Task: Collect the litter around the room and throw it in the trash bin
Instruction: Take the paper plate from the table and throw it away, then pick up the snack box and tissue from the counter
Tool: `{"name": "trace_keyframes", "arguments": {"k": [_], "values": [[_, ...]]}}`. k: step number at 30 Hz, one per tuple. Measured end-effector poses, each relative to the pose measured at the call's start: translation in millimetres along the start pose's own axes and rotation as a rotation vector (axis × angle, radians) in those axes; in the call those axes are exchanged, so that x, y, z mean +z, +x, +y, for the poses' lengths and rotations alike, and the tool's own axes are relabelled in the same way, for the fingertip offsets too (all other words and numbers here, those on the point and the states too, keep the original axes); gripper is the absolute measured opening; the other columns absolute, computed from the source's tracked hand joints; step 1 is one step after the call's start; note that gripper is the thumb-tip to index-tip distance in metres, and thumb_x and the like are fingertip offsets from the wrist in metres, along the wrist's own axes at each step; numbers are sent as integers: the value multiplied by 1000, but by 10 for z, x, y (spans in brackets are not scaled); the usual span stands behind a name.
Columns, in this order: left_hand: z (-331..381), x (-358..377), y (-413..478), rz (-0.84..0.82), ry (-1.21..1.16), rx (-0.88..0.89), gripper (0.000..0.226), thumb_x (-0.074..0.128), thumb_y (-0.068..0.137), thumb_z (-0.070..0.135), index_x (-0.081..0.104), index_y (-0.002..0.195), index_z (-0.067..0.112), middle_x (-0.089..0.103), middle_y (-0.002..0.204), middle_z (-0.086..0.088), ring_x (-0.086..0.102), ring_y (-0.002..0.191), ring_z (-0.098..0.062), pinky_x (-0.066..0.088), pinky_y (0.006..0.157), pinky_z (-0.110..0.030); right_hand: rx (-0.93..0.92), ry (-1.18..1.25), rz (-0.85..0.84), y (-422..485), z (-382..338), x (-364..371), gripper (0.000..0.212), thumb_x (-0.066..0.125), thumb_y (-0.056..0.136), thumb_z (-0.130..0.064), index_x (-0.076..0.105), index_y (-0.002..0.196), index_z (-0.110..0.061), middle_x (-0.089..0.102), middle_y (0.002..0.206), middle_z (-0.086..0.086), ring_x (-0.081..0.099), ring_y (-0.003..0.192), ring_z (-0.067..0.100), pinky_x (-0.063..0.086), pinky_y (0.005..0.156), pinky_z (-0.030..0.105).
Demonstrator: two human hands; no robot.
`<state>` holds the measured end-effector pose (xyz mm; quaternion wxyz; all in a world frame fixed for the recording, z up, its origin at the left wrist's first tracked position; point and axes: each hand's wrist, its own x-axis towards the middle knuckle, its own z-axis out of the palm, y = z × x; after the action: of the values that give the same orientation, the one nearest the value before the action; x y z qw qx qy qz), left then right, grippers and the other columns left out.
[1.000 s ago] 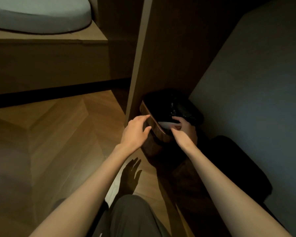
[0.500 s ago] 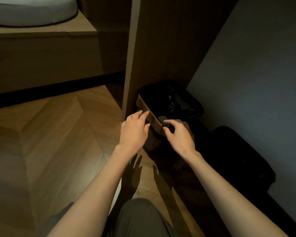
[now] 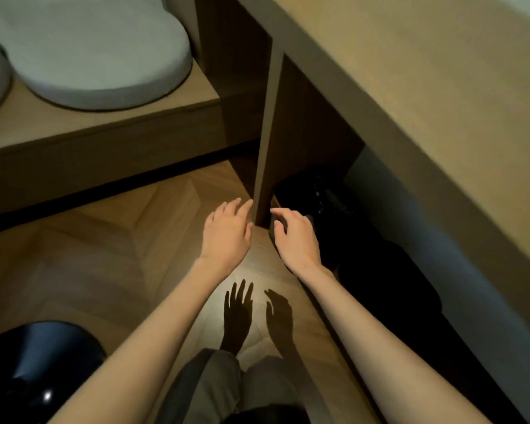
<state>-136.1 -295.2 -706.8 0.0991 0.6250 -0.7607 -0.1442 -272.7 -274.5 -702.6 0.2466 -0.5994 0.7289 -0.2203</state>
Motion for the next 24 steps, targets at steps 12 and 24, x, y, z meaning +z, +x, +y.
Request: {"name": "trace_keyframes", "arguments": {"k": [12, 24], "values": [[981, -2740, -767, 188, -49, 35, 49, 48, 95, 26, 37, 142, 22, 52, 137, -5, 50, 124, -22, 42, 100, -36, -87, 118, -13, -958, -1498, -2283, 32, 47, 98, -21, 55, 129, -25, 59, 128, -7, 54, 117, 11, 48, 97, 34], [1660, -3870, -1747, 249, -182, 173, 48, 48, 96, 27, 36, 143, 24, 49, 139, -1, 45, 128, -17, 41, 99, -30, -90, 129, 105, -2011, -1899, -3472, 29, 51, 98, -20, 57, 125, -27, 60, 125, -7, 57, 111, 11, 53, 93, 31]]}}
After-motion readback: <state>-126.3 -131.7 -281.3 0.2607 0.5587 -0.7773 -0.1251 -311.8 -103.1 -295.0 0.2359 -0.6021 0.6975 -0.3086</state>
